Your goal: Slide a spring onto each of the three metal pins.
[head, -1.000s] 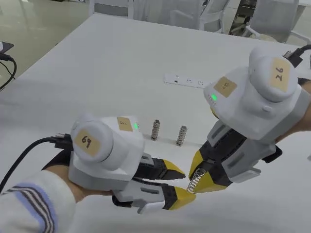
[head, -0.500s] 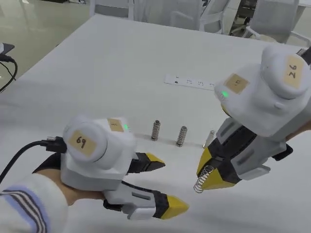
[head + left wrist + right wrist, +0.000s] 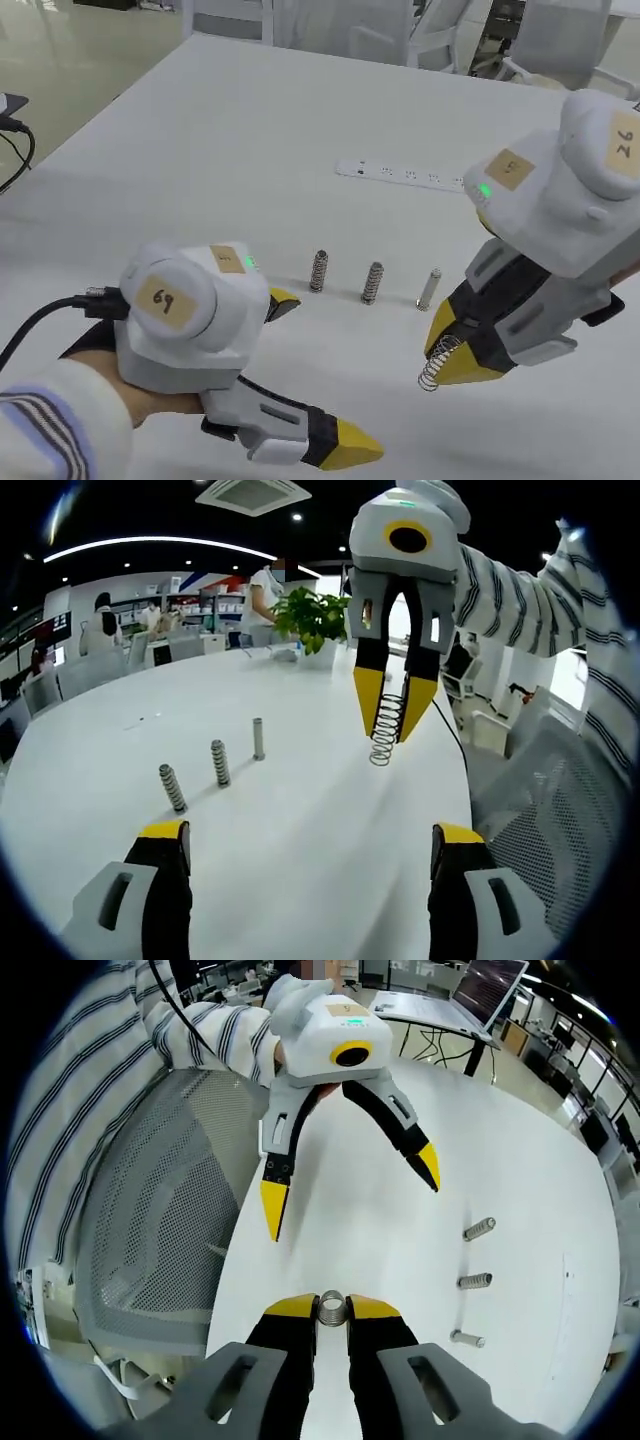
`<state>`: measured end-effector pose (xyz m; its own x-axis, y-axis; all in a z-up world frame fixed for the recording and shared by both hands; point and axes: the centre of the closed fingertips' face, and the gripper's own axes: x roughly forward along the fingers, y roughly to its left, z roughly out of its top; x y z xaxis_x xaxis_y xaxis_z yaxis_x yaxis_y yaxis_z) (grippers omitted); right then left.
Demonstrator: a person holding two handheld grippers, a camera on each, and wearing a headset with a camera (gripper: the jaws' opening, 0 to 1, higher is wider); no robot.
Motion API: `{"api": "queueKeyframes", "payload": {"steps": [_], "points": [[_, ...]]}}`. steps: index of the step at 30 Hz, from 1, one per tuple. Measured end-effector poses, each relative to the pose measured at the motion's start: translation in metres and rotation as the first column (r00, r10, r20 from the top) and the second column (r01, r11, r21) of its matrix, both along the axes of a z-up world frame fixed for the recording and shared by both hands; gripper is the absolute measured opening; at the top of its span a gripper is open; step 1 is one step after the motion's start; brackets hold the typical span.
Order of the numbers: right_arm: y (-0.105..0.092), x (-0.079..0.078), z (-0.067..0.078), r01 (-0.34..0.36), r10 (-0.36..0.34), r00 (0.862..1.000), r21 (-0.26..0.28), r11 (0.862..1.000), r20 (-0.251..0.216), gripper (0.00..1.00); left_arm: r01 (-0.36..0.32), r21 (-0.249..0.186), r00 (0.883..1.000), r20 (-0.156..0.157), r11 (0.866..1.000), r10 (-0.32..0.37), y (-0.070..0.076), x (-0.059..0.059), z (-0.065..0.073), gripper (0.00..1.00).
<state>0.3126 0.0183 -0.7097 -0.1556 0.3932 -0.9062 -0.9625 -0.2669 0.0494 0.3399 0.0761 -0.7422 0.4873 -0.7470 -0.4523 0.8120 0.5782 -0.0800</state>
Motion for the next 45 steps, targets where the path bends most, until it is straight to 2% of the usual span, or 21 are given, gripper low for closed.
{"api": "queueKeyframes", "payload": {"steps": [3,5,12,13,15,18,22,24,30,32,35,40,45], "points": [[-0.002,0.001,0.001,0.007,-0.007,1.000,-0.003,1.000,0.003,0.08,-0.018,-0.008,1.000,-0.012,1.000,0.017,0.002,0.002,0.000,0.98],[-0.003,0.002,0.002,0.011,-0.011,1.000,-0.003,1.000,0.006,0.08,-0.037,-0.007,0.999,-0.009,0.999,0.037,0.004,0.005,-0.001,0.98],[-0.007,0.005,0.002,0.018,-0.018,1.000,-0.010,1.000,0.013,0.08,-0.037,0.005,0.999,-0.020,0.999,0.038,0.006,0.003,-0.005,0.98],[-0.008,0.006,0.002,0.019,-0.019,1.000,-0.011,1.000,0.014,0.08,-0.037,0.003,0.999,-0.026,0.999,0.037,0.006,0.003,-0.005,0.98],[-0.010,0.009,0.003,0.024,-0.024,1.000,-0.016,1.000,0.017,0.08,-0.038,-0.009,0.997,-0.064,0.999,0.037,0.005,0.000,-0.007,0.98],[-0.014,0.014,0.004,0.029,-0.029,0.999,-0.024,0.999,0.024,0.08,-0.047,-0.020,0.998,-0.050,0.999,0.046,0.007,0.001,-0.004,0.98],[-0.023,0.027,0.003,0.060,-0.059,0.998,-0.038,0.997,0.035,0.08,-0.064,-0.017,0.997,-0.041,0.998,0.063,0.011,0.003,-0.001,0.98],[-0.027,0.033,0.003,0.073,-0.071,0.997,-0.041,0.996,0.038,0.08,-0.074,-0.022,0.996,-0.045,0.997,0.073,0.013,0.003,0.000,0.98],[-0.043,0.055,0.003,0.112,-0.108,0.992,-0.064,0.992,0.060,0.08,-0.080,0.001,0.995,-0.055,0.997,0.080,0.016,0.000,-0.004,0.98],[-0.045,0.059,0.004,0.121,-0.117,0.991,-0.065,0.991,0.065,0.08,-0.080,0.003,0.996,-0.042,0.997,0.080,0.016,0.000,-0.003,0.98],[-0.050,0.072,0.006,0.145,-0.140,0.987,-0.064,0.987,0.081,0.08,-0.079,-0.001,0.996,-0.051,0.997,0.078,0.016,-0.001,-0.003,0.98],[-0.059,0.092,0.010,0.190,-0.183,0.977,-0.054,0.980,0.110,0.08,-0.082,0.007,0.996,-0.047,0.997,0.082,0.017,0.001,-0.003,0.98],[-0.064,0.104,0.012,0.211,-0.202,0.970,-0.055,0.976,0.137,0.08,-0.081,0.005,0.995,-0.053,0.997,0.082,0.018,0.001,-0.003,0.98]]}}
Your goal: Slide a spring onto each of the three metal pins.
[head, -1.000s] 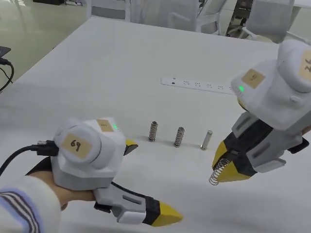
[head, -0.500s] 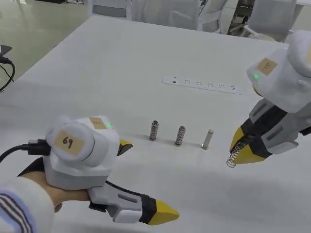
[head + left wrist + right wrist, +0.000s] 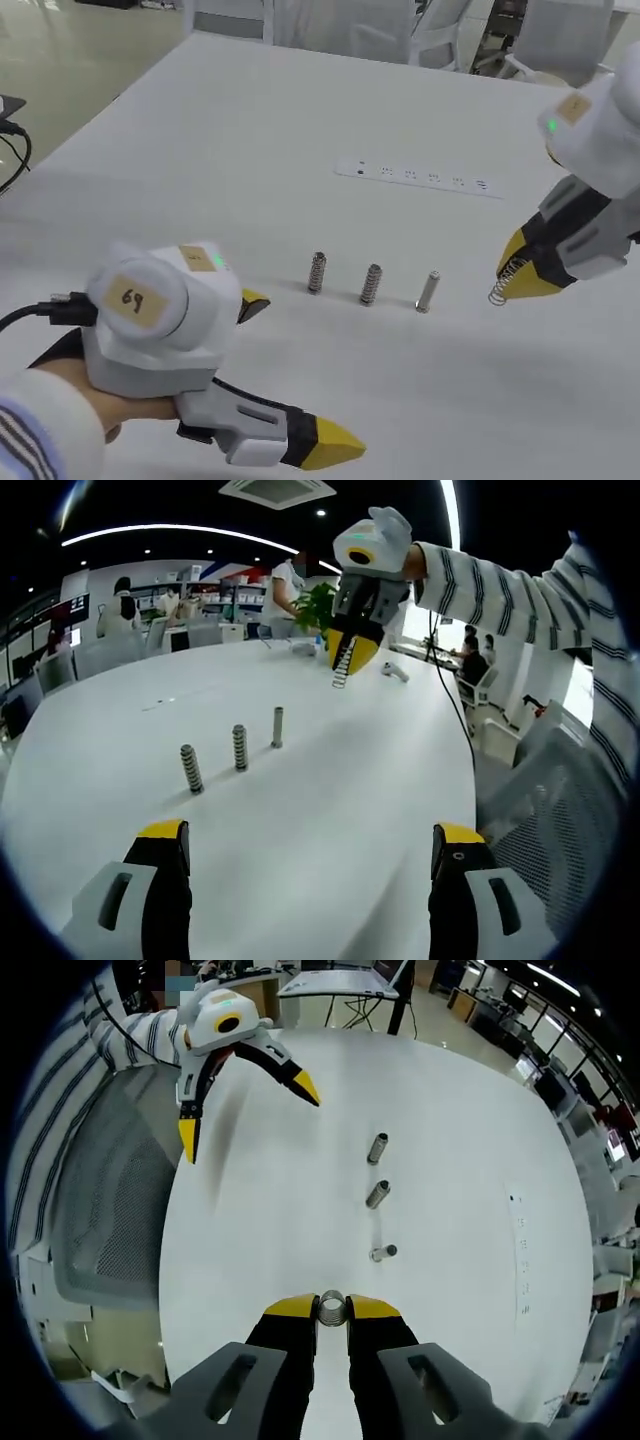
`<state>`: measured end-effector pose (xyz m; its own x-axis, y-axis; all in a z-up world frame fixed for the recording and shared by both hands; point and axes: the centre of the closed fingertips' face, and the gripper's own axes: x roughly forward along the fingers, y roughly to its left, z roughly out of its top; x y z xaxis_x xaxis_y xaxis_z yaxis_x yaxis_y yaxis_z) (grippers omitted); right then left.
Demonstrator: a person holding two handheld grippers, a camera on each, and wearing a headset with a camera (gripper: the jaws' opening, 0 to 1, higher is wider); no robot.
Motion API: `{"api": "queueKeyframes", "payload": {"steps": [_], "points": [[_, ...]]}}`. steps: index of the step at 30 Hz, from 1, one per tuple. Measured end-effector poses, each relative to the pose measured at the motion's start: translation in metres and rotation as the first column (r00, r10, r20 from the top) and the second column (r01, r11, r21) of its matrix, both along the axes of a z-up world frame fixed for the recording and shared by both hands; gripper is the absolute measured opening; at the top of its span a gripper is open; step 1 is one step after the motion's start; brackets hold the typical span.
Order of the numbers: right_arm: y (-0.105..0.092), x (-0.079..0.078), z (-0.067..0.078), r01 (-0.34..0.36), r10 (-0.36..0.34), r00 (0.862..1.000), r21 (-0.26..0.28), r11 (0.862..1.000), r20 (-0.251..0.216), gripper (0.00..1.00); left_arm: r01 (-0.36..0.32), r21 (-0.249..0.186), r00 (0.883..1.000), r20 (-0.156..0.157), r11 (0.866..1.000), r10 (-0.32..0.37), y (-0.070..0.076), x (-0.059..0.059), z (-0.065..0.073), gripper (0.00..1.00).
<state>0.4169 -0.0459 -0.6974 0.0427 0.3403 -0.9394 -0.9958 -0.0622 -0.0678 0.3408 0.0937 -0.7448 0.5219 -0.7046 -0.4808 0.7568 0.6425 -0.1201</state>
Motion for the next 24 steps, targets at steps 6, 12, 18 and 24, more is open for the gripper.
{"api": "queueKeyframes", "payload": {"steps": [6,12,18,24], "points": [[-0.001,0.013,-0.002,0.012,-0.012,1.000,-0.005,1.000,0.018,0.08,0.007,-0.002,1.000,-0.011,1.000,-0.007,-0.002,-0.002,-0.002,0.98],[-0.008,0.030,-0.009,0.039,-0.039,0.999,-0.024,0.999,0.036,0.08,0.003,0.009,1.000,-0.017,1.000,-0.003,0.000,-0.002,-0.004,0.98],[-0.022,0.043,-0.019,0.072,-0.070,0.997,-0.063,0.995,0.033,0.08,-0.013,0.012,1.000,-0.020,1.000,0.013,0.006,-0.001,-0.004,0.98],[-0.013,0.044,-0.023,0.071,-0.070,0.997,-0.045,0.996,0.026,0.08,-0.022,0.016,0.999,-0.037,1.000,0.023,0.008,-0.001,-0.010,0.98]]}}
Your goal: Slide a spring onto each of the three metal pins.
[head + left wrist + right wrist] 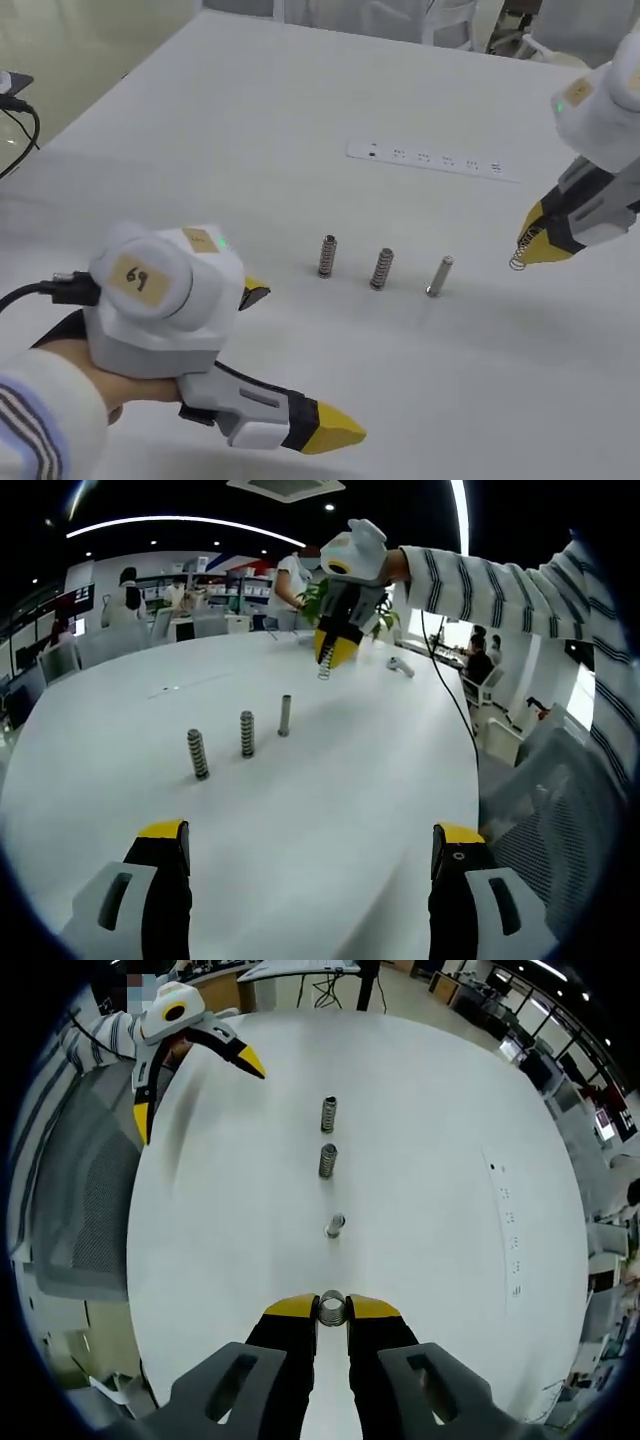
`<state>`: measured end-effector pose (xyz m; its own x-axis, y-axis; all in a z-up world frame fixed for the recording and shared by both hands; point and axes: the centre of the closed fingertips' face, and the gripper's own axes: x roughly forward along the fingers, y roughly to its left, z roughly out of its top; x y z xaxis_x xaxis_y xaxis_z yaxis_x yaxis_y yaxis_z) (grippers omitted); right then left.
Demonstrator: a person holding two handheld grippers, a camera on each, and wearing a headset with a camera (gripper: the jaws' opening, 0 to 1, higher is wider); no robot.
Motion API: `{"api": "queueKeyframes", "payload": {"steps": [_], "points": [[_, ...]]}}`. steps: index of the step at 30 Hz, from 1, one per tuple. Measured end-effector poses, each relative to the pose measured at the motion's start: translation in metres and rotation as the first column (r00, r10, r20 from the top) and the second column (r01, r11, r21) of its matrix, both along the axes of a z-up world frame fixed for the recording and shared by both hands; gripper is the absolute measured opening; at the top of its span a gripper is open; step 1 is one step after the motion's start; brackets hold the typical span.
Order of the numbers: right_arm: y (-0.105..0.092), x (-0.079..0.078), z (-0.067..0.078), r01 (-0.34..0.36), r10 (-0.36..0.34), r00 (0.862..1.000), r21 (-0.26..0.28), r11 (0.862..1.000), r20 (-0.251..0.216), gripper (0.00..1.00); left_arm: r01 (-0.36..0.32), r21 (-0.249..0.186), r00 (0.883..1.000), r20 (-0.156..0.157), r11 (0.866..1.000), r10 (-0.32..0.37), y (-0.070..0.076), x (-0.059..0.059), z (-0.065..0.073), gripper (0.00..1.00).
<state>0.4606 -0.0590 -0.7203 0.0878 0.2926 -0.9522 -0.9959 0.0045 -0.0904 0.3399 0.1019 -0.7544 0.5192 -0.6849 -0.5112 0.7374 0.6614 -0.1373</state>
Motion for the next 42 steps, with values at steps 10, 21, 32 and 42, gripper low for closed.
{"api": "queueKeyframes", "payload": {"steps": [10,21,32,42], "points": [[0.036,0.006,0.001,-0.052,0.051,0.999,0.030,0.998,0.003,0.08,0.006,-0.001,1.000,-0.004,1.000,-0.006,-0.001,-0.001,0.000,0.98],[0.057,0.005,-0.006,-0.089,0.089,0.996,0.031,0.996,-0.006,0.08,-0.019,-0.012,1.000,-0.004,1.000,0.019,0.004,0.001,0.003,0.98],[0.062,0.004,-0.020,-0.093,0.094,0.995,0.013,0.996,-0.024,0.08,-0.017,-0.009,1.000,-0.009,1.000,0.017,0.004,0.002,0.001,0.98],[0.062,0.009,-0.038,-0.115,0.114,0.993,-0.037,0.993,-0.023,0.08,-0.015,-0.004,1.000,-0.025,1.000,0.015,0.004,0.001,-0.001,0.98]]}}
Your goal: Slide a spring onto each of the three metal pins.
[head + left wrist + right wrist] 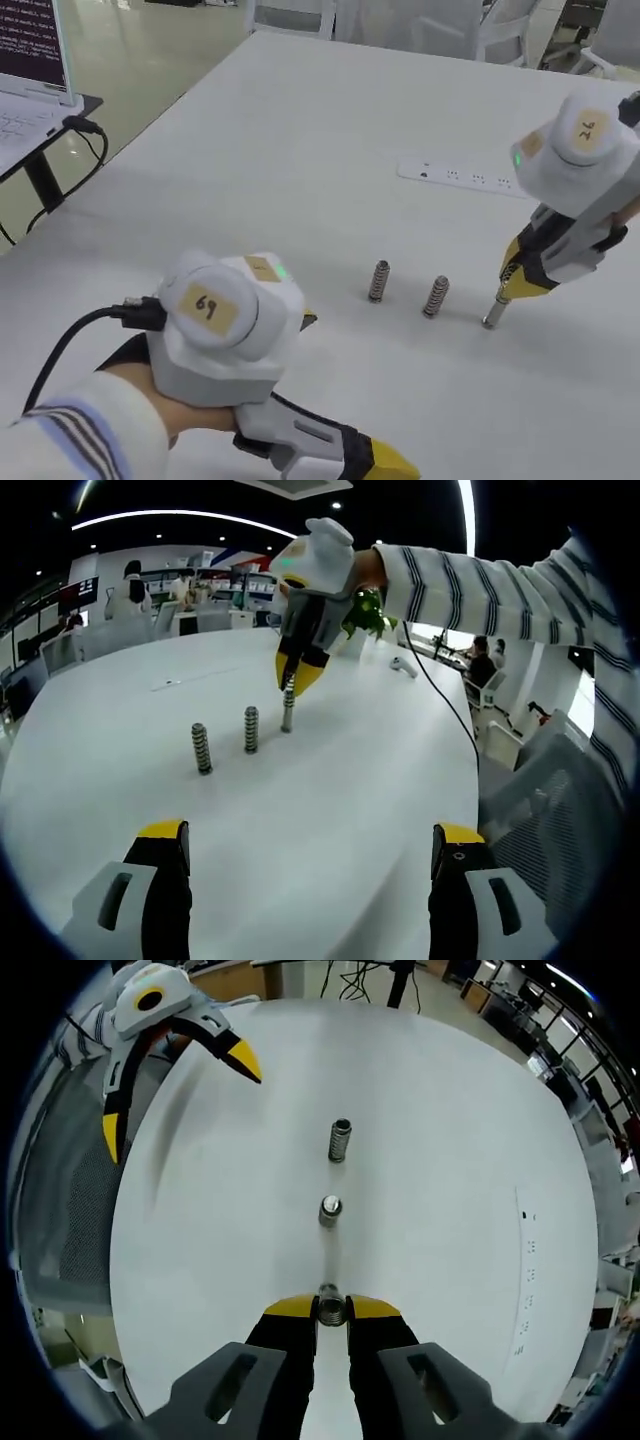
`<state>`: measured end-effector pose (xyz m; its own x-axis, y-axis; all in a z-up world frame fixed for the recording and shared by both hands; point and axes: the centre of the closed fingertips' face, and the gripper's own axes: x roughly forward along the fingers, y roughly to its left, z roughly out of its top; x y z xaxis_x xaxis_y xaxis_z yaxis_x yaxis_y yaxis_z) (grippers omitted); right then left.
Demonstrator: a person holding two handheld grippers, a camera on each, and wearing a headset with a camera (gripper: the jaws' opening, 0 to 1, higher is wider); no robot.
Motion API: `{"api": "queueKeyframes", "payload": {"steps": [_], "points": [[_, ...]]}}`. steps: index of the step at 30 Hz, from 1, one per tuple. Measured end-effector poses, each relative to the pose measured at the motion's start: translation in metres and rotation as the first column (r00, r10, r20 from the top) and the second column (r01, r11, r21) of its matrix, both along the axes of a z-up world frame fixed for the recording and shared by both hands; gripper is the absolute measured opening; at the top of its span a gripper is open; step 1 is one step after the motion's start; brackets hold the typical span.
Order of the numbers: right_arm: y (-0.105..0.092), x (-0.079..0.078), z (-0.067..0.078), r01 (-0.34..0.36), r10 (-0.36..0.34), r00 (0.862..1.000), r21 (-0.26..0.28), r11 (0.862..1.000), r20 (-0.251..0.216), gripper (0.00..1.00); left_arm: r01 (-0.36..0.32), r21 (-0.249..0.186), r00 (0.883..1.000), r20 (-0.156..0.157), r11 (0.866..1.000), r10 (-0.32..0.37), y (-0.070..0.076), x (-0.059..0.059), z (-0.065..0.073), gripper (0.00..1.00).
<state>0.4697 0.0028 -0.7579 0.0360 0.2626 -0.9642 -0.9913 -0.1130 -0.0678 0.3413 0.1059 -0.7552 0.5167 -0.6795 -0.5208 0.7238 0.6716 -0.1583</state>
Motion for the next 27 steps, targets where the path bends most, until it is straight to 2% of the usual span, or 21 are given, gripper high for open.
{"api": "queueKeyframes", "payload": {"steps": [3,5,7,10,19,22,27], "points": [[-0.003,0.002,-0.005,-0.001,0.001,1.000,-0.023,1.000,0.003,0.08,0.001,0.003,1.000,0.000,1.000,-0.001,0.000,0.000,0.000,0.98],[-0.005,0.003,-0.008,0.003,-0.003,1.000,-0.027,1.000,0.001,0.08,0.001,0.012,1.000,0.012,1.000,-0.001,0.001,0.001,0.000,0.98],[-0.006,0.004,-0.011,0.014,-0.014,1.000,-0.028,1.000,-0.008,0.08,0.001,0.007,1.000,0.001,1.000,-0.001,0.000,0.000,0.000,0.98],[-0.007,0.004,-0.016,0.025,-0.025,1.000,-0.031,0.999,-0.016,0.08,0.003,0.013,1.000,0.003,1.000,-0.003,0.001,0.000,0.000,0.98],[-0.006,0.000,-0.028,0.036,-0.038,0.998,-0.043,0.998,-0.044,0.08,-0.005,0.017,1.000,-0.001,1.000,0.005,0.003,0.001,0.000,0.98],[-0.006,-0.003,-0.032,0.031,-0.033,0.998,-0.050,0.998,-0.047,0.08,-0.012,0.001,1.000,-0.013,1.000,0.012,0.002,-0.001,0.002,0.98],[-0.005,-0.007,-0.035,0.035,-0.038,0.997,-0.042,0.999,-0.066,0.08,-0.009,0.005,1.000,-0.006,1.000,0.009,0.002,-0.001,0.003,0.98]]}}
